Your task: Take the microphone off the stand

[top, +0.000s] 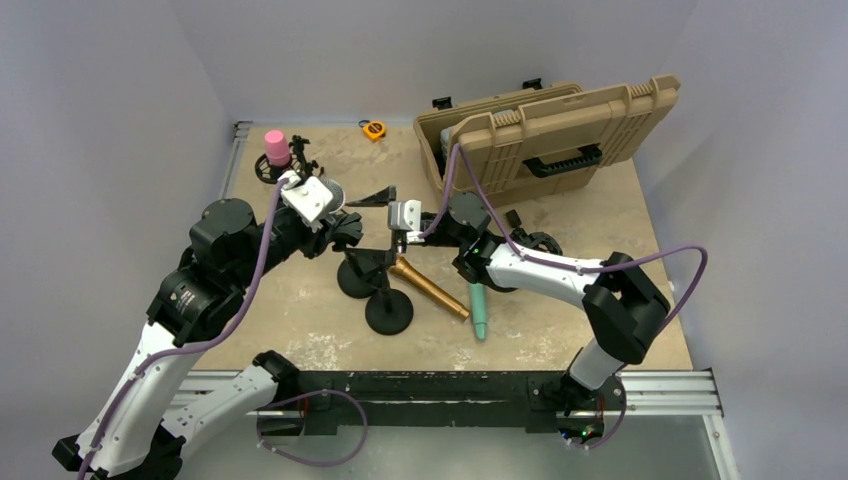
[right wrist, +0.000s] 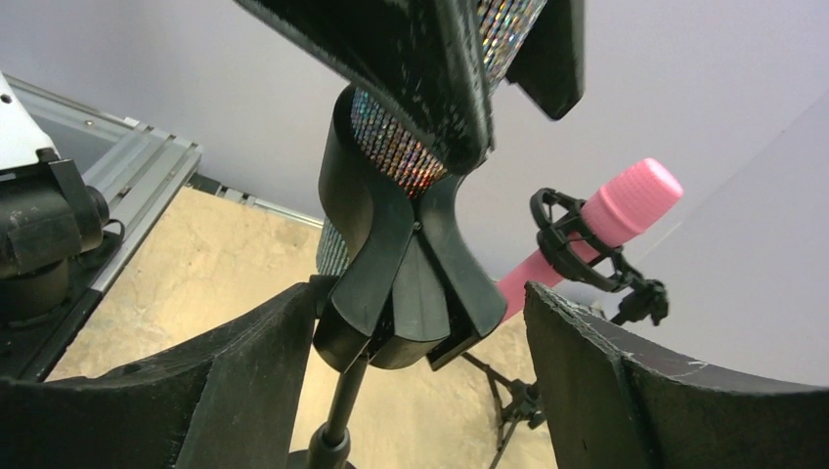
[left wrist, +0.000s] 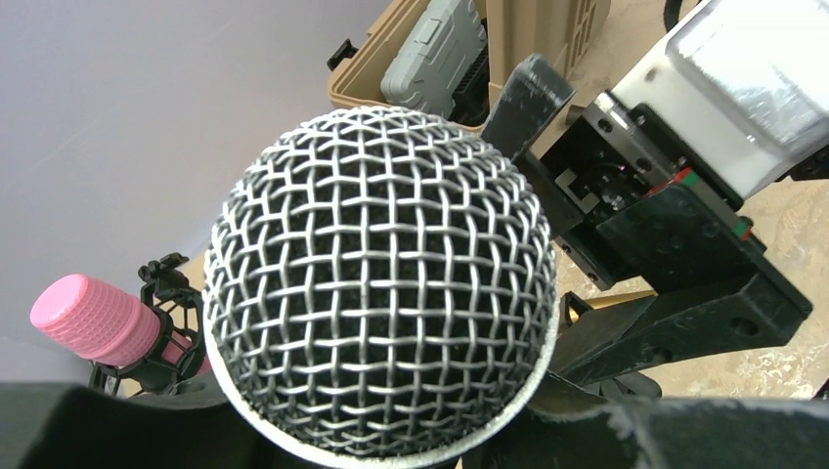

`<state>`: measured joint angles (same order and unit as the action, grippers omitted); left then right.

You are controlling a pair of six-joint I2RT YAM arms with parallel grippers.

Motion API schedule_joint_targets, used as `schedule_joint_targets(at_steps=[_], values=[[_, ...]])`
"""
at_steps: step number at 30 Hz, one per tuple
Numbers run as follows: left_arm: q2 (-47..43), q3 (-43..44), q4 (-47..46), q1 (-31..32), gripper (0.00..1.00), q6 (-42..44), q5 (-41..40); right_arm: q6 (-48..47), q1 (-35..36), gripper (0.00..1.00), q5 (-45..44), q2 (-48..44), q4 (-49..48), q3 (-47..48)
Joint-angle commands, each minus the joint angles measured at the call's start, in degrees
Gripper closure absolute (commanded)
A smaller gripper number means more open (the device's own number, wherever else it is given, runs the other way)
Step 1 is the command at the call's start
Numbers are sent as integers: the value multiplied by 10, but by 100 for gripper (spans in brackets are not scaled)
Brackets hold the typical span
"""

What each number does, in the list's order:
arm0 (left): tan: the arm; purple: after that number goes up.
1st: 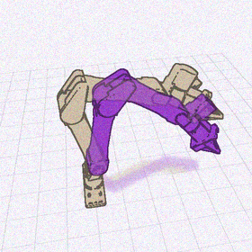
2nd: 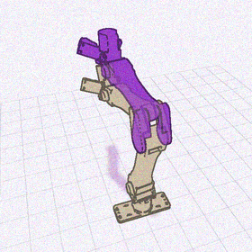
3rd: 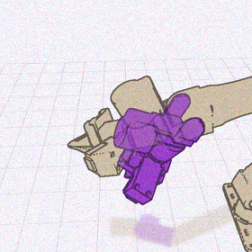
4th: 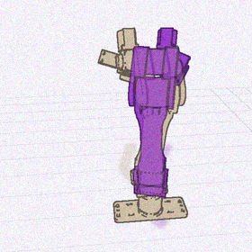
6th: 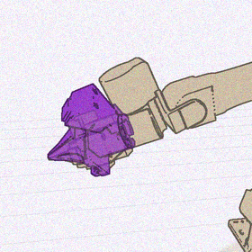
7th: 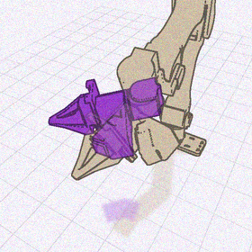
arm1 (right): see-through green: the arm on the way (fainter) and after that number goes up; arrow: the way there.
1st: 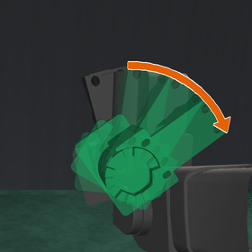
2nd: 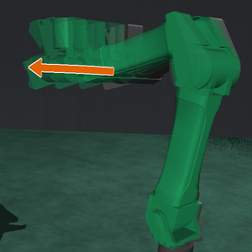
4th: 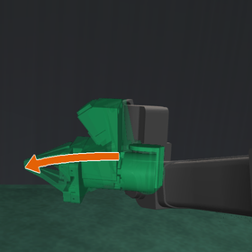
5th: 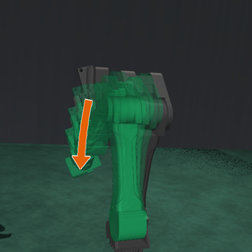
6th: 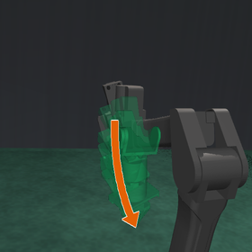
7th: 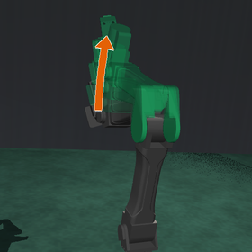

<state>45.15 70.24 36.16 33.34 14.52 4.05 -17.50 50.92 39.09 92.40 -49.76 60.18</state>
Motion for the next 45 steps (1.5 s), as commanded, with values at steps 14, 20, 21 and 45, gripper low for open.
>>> schedule_joint_targets(at_steps=[14,20,21,45], values=[[5,22,-1,-1,100,-13,10,-1,-3,29,15,-10,-14,17],[7,22,0,-2,100,-14,11,2,-3,33,23,-10,-17,19],[6,22,0,-2,100,-14,11,2,-3,36,23,-11,-16,19],[12,31,8,-2,100,-15,19,22,-5,48,27,7,-3,36]])
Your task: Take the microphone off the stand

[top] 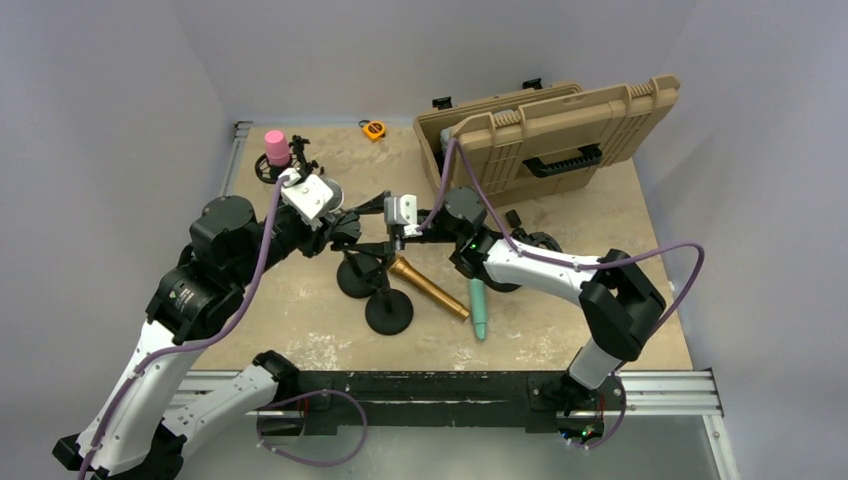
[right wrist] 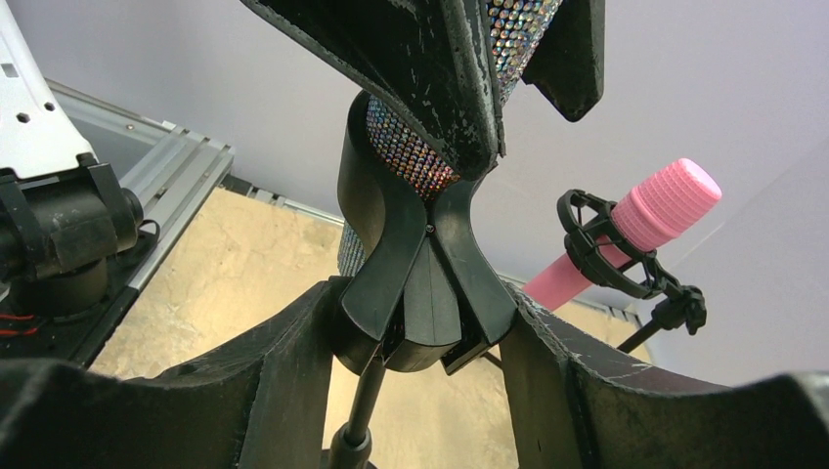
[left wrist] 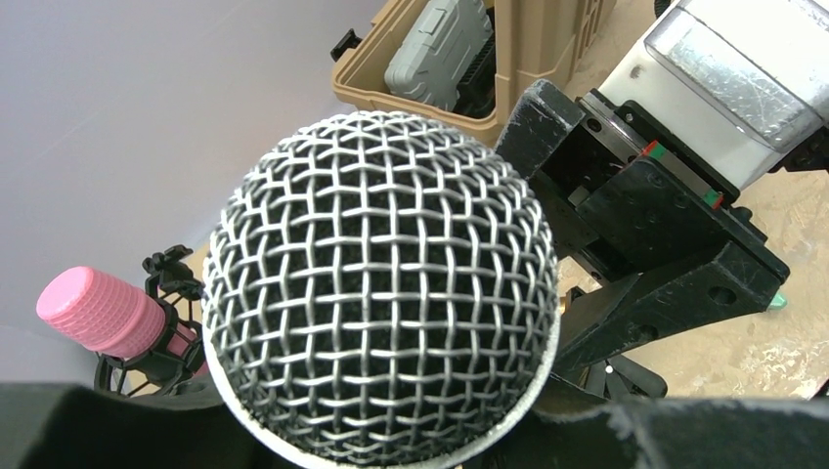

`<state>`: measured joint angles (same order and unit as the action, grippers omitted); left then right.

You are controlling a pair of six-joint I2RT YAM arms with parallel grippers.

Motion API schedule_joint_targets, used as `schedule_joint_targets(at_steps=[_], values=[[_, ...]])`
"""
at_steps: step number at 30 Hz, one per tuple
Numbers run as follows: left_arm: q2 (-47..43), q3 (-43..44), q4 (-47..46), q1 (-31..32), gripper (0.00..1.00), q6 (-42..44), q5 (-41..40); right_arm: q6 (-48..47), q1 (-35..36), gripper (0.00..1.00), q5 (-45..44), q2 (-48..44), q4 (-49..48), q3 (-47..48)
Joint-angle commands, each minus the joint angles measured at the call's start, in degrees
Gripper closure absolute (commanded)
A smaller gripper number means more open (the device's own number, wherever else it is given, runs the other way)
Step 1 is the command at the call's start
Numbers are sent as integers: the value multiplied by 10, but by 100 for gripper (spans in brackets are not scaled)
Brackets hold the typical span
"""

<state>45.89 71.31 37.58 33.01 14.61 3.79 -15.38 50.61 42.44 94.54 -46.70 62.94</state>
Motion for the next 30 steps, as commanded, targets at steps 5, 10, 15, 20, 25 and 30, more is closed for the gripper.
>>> schedule_joint_targets(at_steps=[5,10,15,20,25,30], values=[[4,17,-7,2,100,-17,21,22,-4,26,10,-50,-73,-18],[5,18,-8,2,100,-17,20,19,-8,29,15,-43,-65,-15],[4,19,-6,2,100,-17,21,10,-10,33,10,-29,-49,-6],[2,19,-6,1,100,-18,22,0,-10,28,-12,-15,-23,6],[2,18,-7,2,100,-18,25,-6,-9,33,-7,4,-5,22],[3,17,-8,2,100,-19,26,-7,-9,46,7,0,-13,20]])
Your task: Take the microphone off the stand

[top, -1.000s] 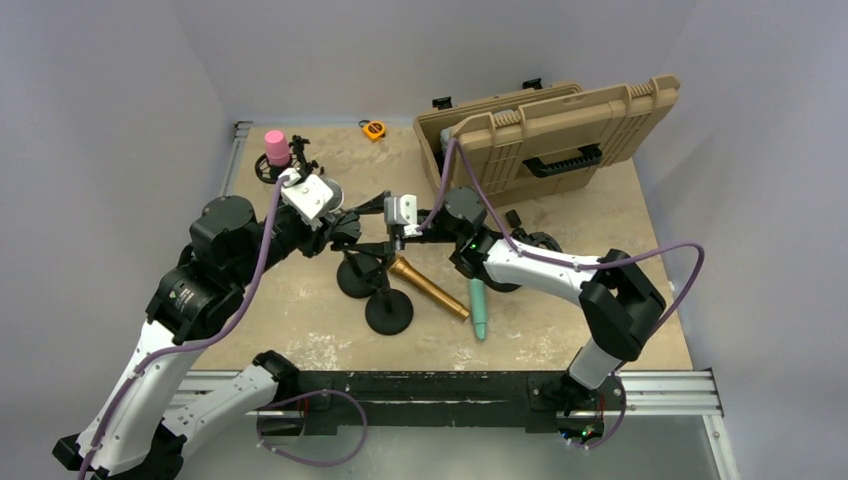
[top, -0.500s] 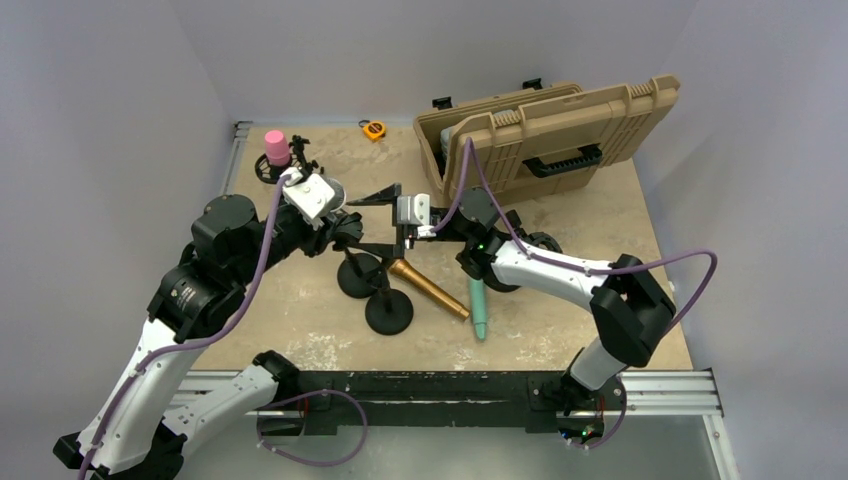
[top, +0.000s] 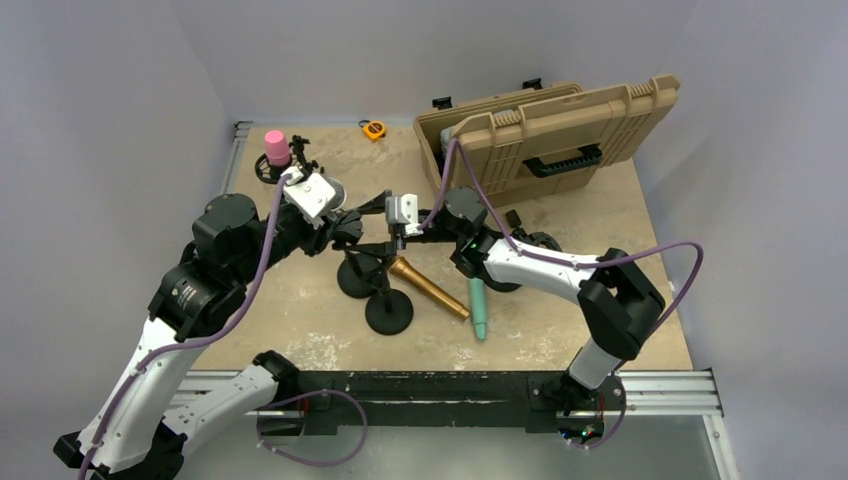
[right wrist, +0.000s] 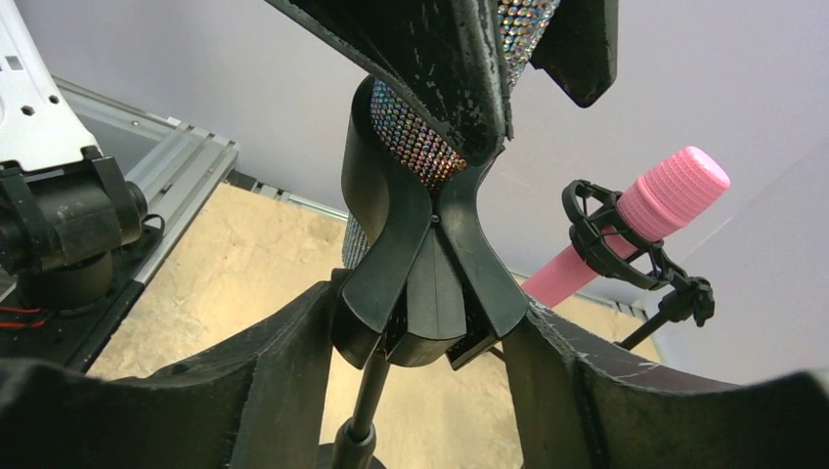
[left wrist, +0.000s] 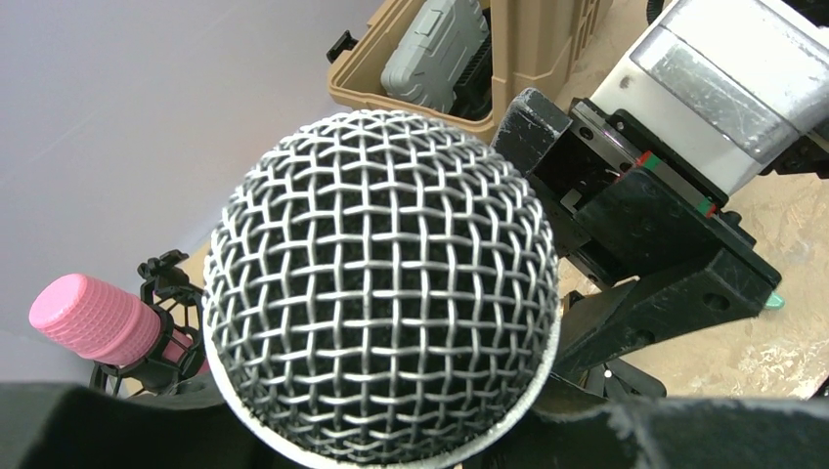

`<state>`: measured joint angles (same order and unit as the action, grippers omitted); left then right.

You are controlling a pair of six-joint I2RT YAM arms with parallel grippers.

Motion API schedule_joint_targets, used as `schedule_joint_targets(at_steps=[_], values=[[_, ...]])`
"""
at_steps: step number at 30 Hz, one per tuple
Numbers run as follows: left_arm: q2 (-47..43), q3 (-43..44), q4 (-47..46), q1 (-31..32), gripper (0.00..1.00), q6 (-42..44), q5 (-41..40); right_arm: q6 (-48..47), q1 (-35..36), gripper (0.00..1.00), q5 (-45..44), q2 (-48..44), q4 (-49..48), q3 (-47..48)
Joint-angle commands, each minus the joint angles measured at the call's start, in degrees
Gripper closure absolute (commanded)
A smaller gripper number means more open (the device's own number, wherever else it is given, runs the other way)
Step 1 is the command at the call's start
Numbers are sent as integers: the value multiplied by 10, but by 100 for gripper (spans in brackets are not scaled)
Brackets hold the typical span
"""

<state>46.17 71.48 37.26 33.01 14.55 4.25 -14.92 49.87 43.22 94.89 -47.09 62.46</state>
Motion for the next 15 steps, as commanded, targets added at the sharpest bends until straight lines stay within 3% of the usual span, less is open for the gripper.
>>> schedule_joint_targets(at_steps=[1,3,6,15], values=[[0,16,-4,2,100,-17,21,-11,-1,46,1,-8,-13,22],[-1,15,-4,1,100,-17,21,-6,-2,37,3,-17,-29,14],[-2,15,-4,2,100,-17,19,1,-2,32,9,-30,-50,2],[-1,14,-4,2,100,-18,22,2,-2,37,13,-31,-47,4]])
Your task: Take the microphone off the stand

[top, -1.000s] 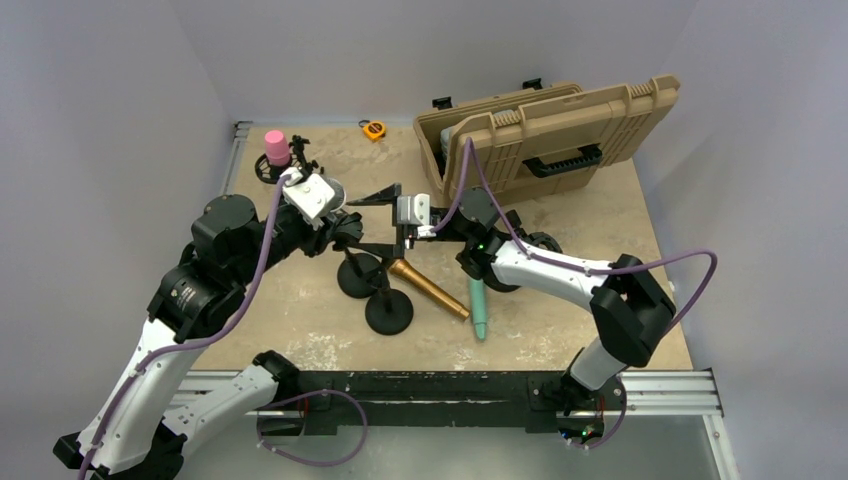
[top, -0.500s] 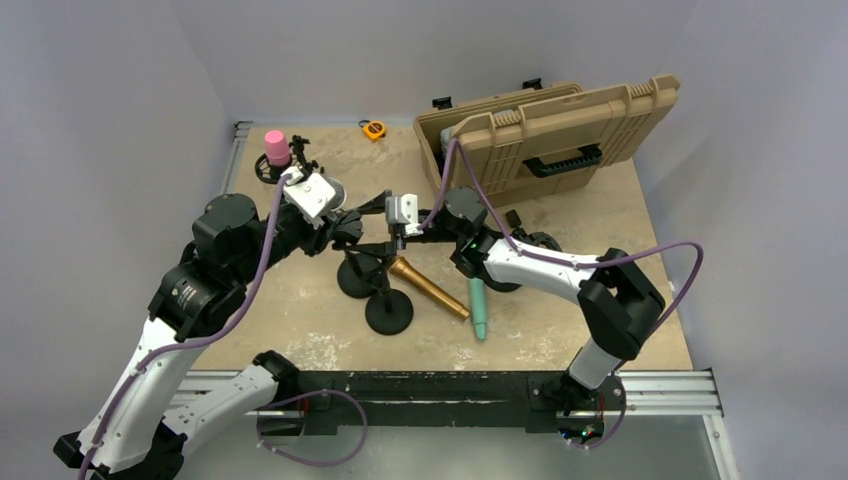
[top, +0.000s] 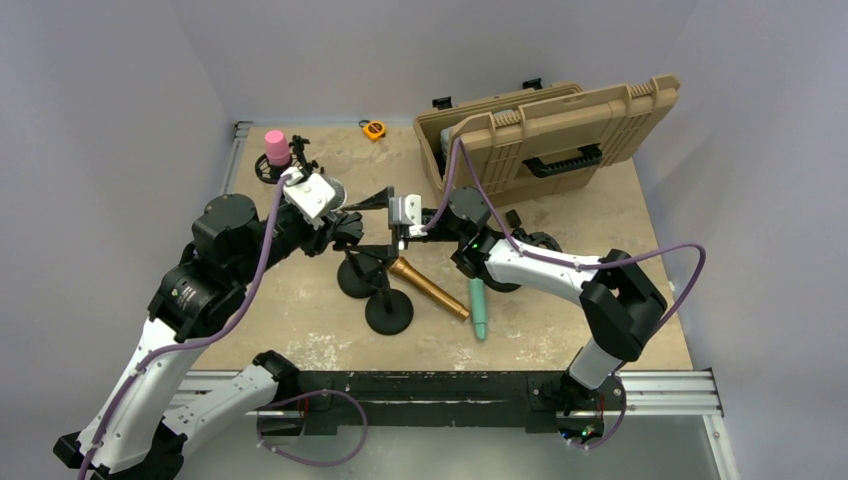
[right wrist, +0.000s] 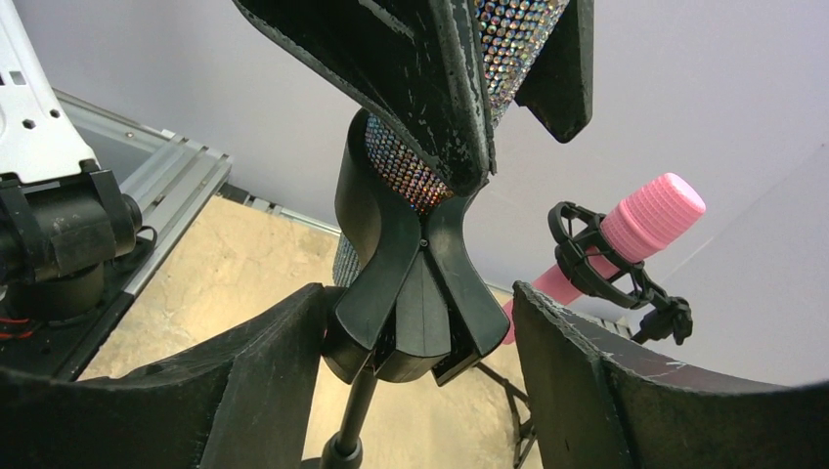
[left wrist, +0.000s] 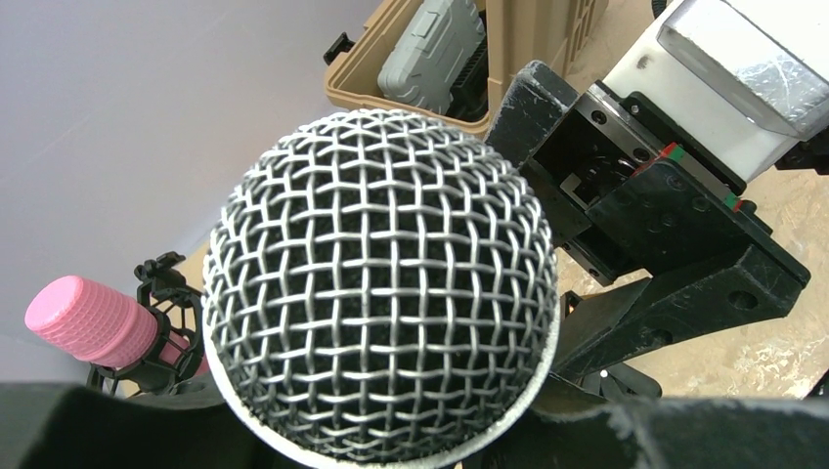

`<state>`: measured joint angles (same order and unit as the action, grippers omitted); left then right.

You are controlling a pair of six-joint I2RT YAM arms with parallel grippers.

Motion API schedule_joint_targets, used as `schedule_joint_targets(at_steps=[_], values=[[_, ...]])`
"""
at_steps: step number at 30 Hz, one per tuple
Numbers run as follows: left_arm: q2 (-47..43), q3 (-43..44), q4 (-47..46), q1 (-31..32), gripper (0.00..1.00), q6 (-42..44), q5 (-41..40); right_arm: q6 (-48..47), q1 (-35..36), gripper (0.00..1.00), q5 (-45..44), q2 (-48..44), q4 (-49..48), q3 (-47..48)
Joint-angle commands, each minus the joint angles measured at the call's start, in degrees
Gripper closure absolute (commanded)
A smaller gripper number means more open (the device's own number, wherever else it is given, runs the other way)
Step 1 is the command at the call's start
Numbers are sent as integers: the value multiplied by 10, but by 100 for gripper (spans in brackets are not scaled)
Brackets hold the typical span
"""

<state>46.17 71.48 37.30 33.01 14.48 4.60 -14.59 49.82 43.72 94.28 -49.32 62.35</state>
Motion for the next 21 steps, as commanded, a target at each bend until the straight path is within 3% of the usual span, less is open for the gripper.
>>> schedule_joint_targets(at_steps=[1,4,7,8,16,18,19,21], values=[[-2,14,-4,2,100,-17,18,-2,-2,40,8,-22,-23,8],[-3,16,-3,2,100,-17,19,-11,-2,57,-9,-7,7,22],[-1,23,-1,2,100,-18,23,-19,1,93,-25,5,24,32],[0,26,1,2,100,-19,24,-19,0,100,-25,5,21,31],[7,39,3,1,100,-26,37,-16,0,100,-53,3,21,31],[9,38,3,2,100,-25,38,-12,1,63,-57,-1,20,29],[9,39,3,2,100,-25,38,-12,1,51,-60,-4,20,28],[9,38,5,2,100,-25,38,-14,1,41,-65,-5,26,28]])
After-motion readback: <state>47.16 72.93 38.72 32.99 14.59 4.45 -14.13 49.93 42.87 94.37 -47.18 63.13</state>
